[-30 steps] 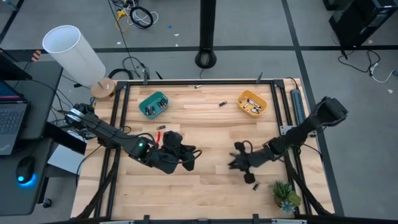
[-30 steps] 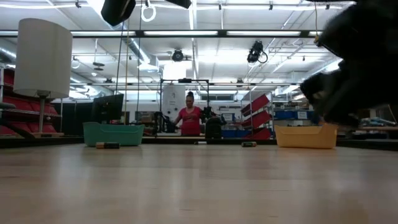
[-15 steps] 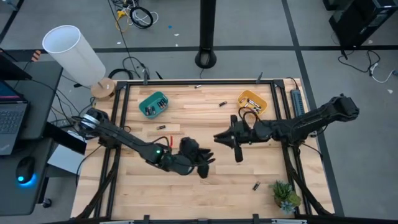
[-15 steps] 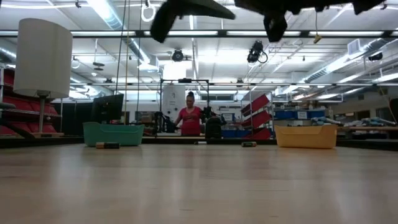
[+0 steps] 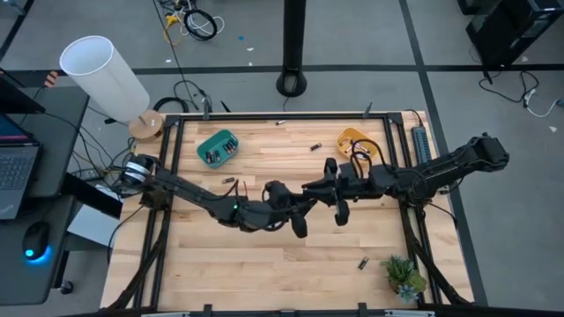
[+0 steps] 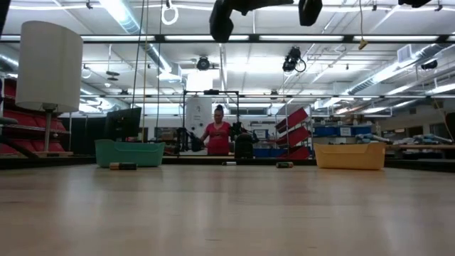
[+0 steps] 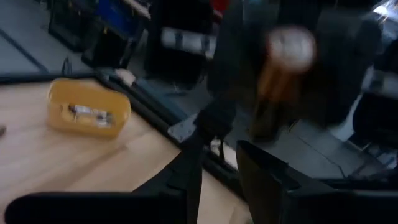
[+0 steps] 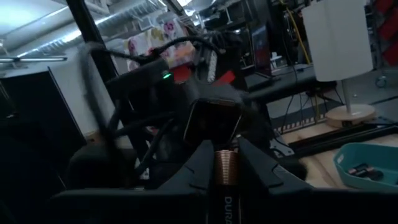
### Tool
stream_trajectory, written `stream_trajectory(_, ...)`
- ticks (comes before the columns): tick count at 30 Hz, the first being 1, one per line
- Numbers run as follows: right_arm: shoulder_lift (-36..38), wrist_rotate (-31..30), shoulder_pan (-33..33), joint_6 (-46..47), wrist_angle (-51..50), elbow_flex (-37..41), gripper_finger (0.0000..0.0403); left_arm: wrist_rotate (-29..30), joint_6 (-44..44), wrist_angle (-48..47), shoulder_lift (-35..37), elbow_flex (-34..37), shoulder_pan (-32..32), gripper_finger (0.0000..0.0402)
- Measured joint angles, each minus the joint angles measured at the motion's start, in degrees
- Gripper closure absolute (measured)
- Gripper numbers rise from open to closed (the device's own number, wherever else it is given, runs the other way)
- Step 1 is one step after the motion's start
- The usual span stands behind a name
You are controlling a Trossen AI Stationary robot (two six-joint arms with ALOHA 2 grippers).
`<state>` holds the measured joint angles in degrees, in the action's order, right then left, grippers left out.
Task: Sort batteries
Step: Put the black battery into the blue bin
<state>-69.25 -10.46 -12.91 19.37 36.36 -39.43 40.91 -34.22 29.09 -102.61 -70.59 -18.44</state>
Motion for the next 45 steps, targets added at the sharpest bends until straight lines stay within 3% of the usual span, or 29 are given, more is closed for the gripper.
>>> stream_trajectory(13, 0.0, 0.1, 0.1, -1.1, 0.1, 0.0, 0.0355, -6.3, 2.7, 3.3, 0.0, 0.0, 1.6, 0.0288)
stream_trajectory(28, 0.0, 1.7, -0.4, -0.4, 0.0, 0.0, 0.0355, -5.8, 10.9, 7.5, 0.0, 0.0, 1.6, 0.0290)
stream_trajectory(34, 0.1, 2.5, -0.7, -0.1, -1.9, -0.1, 0.0353, -5.6, 12.5, 7.6, 0.0, 0.0, 1.5, 0.0344)
stream_trajectory(45, 0.2, 0.2, -0.4, 1.7, -4.6, 0.0, 0.0266, -1.5, 6.5, 5.1, -0.1, 0.1, 1.6, 0.0343)
